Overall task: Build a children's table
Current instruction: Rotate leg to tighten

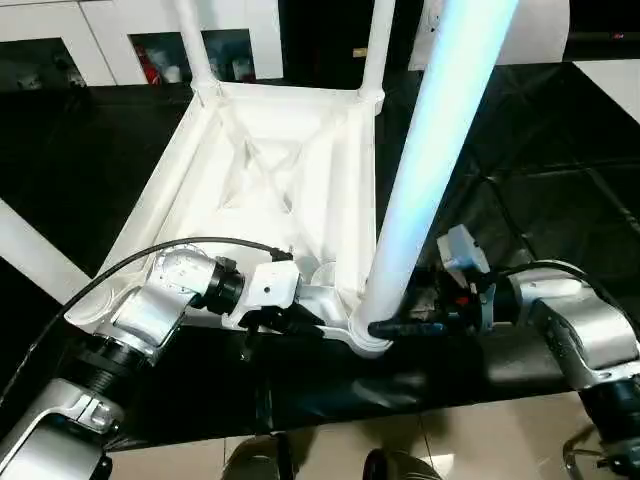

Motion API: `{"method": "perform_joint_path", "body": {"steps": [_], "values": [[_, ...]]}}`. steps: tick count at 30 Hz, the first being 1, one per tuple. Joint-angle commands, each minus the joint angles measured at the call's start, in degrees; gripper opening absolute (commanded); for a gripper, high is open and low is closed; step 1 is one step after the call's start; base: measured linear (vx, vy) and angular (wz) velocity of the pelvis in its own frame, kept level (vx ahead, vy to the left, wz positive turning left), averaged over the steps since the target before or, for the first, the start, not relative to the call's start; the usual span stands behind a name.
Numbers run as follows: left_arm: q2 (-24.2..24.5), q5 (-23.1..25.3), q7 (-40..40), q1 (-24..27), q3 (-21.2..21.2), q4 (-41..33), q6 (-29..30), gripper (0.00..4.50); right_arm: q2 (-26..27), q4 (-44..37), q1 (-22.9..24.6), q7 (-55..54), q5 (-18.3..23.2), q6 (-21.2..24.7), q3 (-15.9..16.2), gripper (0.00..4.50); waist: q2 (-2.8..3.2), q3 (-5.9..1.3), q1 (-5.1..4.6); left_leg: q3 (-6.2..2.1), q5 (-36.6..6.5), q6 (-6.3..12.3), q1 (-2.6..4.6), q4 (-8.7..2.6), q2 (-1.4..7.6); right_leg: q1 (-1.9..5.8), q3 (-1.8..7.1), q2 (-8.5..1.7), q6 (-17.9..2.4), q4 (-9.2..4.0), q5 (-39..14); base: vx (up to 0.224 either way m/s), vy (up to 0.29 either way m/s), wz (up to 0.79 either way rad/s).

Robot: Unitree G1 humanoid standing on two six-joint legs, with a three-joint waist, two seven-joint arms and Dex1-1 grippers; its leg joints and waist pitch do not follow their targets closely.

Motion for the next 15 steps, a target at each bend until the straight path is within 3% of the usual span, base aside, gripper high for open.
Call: {"method": "perform_joint_path", "body": {"steps": [1, 10, 13, 15], "values": [[-0.2, 1.3, -2.3, -0.4, -2.6, 0.5, -1.0, 0.00, -0.9, 0.8, -0.3, 2.0, 0.0, 0.3, 1.0, 2.73, -0.71, -4.50, -0.34, -3.17, -4.3, 6.73, 1.95, -3.89, 6.85, 2.30, 3.90, -7.13, -14.9, -3.39, -3.1, 0.000, 0.000, 0.00], [-0.8, 0.8, -1.6, -0.4, -1.9, 0.6, 0.8, 0.00, -1.0, 0.5, -0.4, 3.3, 0.5, 1.6, 1.9, 2.10, -0.55, -4.28, -0.13, -3.22, -5.1, 6.22, 2.05, -4.08, 6.97, 2.19, 3.91, -7.10, -15.0, -3.51, -3.7, 0.000, 0.000, 0.00], [-2.0, -1.3, 1.3, 1.0, -0.6, -2.9, 7.0, 0.00, 0.9, -4.3, 2.2, -2.0, 3.1, 7.0, 0.6, 2.05, -0.37, -4.08, -0.08, -3.32, -4.9, 5.72, 2.13, -4.34, 7.35, 2.21, 4.07, -7.12, -15.3, -3.43, -3.0, 0.000, 0.000, 0.00], [-2.5, -1.7, 2.8, 1.4, -0.2, -4.3, 9.1, 0.00, 2.0, -6.5, 3.3, -5.3, 3.4, 8.7, 0.2, 2.04, -0.61, -4.07, -0.15, -3.37, -4.7, 5.90, 2.00, -4.37, 7.18, 2.16, 4.02, -7.13, -15.1, -3.38, -2.9, 0.000, 0.000, 0.00]]}}
